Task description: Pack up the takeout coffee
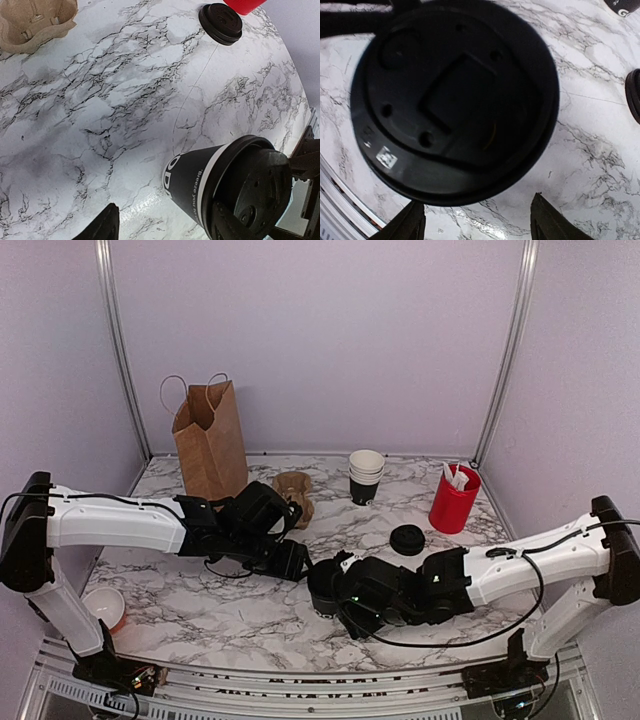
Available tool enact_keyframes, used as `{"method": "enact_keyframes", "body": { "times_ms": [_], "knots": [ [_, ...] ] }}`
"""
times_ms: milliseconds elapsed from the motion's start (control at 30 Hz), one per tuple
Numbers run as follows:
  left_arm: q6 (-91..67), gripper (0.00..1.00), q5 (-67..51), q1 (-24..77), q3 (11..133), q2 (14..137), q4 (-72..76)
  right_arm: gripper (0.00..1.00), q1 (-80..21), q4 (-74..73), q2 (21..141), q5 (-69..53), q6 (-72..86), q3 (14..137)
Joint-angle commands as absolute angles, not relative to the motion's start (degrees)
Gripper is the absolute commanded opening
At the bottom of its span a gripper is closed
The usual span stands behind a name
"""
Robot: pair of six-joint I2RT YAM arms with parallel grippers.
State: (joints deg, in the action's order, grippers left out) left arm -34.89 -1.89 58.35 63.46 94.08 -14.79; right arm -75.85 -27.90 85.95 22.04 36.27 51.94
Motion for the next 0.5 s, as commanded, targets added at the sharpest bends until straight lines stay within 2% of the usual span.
{"method": "enact_keyframes", "body": {
  "times_ms": [0,267,467],
  "knots": [
    [-34.4,0.63,-1.6,58.7,62.7,94.5,-16.4,0.69,-76.4,-29.8,82.1,24.4,36.1,58.3],
    [-34.4,0.63,-1.5,58.8,62.4,94.2,-16.4,0.68,-78.7,-30.6,81.6,33.9,31.5,65.6],
    [-34.5,0.63,-1.4,58.7,62.2,94.1,-16.4,0.68,-78.8,-27.0,88.7,31.8,33.6,60.3]
  ]
}}
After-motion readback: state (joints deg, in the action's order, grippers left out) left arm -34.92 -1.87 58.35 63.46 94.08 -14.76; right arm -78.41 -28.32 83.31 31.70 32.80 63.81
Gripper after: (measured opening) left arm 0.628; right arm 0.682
